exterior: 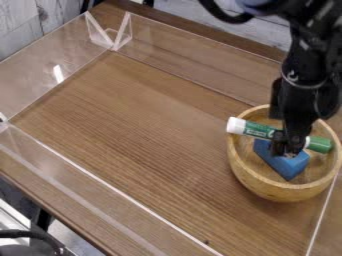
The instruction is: Put the green marker in the brown bowl
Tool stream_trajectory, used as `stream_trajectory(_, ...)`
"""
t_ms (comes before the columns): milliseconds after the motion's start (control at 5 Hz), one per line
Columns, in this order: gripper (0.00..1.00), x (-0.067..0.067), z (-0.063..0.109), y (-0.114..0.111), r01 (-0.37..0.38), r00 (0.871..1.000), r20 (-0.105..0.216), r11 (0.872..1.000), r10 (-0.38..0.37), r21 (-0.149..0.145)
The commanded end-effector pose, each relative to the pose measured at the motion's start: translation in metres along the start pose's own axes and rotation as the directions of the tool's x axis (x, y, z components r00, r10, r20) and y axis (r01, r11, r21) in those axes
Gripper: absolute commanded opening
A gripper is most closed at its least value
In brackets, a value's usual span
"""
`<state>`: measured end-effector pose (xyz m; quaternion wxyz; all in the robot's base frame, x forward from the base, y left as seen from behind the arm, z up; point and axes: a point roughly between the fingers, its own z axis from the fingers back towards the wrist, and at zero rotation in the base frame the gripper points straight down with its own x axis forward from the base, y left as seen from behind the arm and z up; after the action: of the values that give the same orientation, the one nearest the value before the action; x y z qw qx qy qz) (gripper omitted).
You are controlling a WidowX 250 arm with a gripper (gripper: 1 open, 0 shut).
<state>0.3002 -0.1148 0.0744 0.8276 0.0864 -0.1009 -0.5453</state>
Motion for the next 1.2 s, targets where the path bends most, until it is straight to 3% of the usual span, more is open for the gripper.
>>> stream_trajectory(0, 1.0, 0.007, 0.004, 0.005, 0.01, 0.999, 0.034, 0.999, -0.012, 0.038)
stream_trajectory(200, 0.0, 0.008, 0.002, 0.005, 0.012, 0.999, 0.03, 0.999, -0.013, 0.039)
stream_trajectory(1000, 0.0, 0.008, 0.026, 0.015, 0.057, 0.998, -0.012, 0.997, -0.057, 0.048)
